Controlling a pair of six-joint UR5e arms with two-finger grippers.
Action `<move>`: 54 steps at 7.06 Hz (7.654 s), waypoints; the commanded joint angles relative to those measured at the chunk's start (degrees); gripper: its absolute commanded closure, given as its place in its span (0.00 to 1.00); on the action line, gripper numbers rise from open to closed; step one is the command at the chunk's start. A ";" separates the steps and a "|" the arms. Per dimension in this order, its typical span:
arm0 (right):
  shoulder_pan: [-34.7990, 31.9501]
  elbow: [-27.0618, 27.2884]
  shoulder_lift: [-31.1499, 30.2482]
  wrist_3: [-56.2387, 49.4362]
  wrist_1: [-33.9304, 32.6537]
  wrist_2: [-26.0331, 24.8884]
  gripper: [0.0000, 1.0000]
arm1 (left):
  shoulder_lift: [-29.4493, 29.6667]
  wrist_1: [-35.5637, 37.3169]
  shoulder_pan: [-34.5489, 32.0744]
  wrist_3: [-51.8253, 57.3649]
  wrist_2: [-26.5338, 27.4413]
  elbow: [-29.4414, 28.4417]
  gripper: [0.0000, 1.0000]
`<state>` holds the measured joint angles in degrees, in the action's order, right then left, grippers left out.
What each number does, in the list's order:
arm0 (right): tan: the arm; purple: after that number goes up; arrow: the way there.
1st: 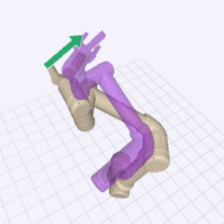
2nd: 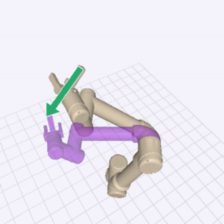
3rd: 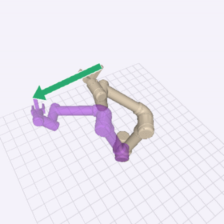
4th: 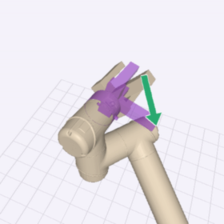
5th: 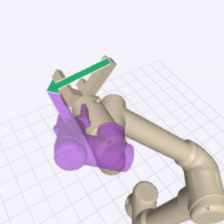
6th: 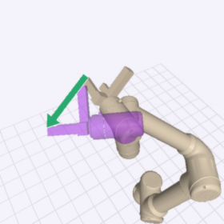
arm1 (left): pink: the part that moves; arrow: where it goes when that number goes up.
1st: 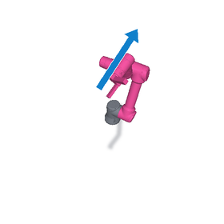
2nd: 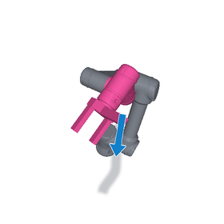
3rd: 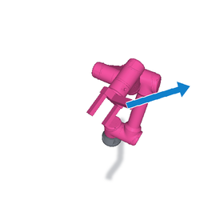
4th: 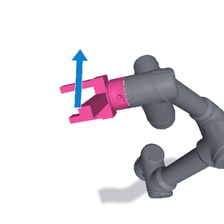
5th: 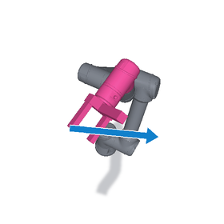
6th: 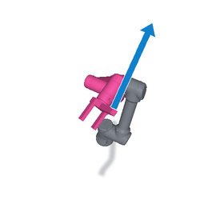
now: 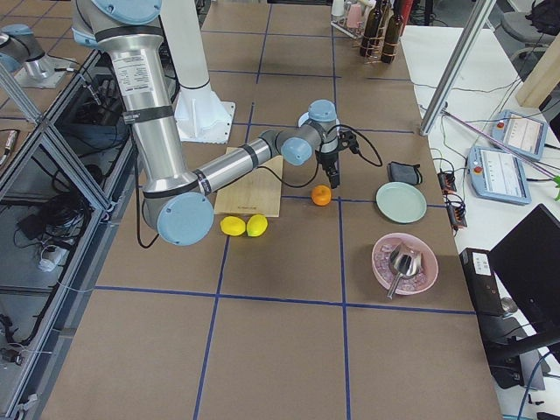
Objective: Pick orange to plate
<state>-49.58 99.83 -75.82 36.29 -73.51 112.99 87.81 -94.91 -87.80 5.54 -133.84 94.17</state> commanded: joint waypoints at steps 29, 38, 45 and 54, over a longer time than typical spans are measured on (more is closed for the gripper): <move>19.55 -27.77 43.39 28.78 -16.93 -20.56 0.00 | -1.15 -0.01 -0.09 0.26 -0.10 1.90 0.00; -31.60 -3.15 1.35 -45.48 -29.95 12.87 0.00 | -4.31 -0.01 -0.09 0.44 -0.19 1.98 0.00; -36.47 -3.76 -17.61 -44.29 -16.14 16.36 0.00 | -6.51 -0.01 -0.27 0.44 -0.02 6.38 0.00; -36.47 -3.85 -17.52 -44.29 -16.05 17.62 0.00 | -6.42 -0.18 -0.18 0.44 0.07 6.11 0.00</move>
<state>-86.04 96.02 -93.34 -8.00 -89.56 130.60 81.39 -95.10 -87.98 5.98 -133.77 100.17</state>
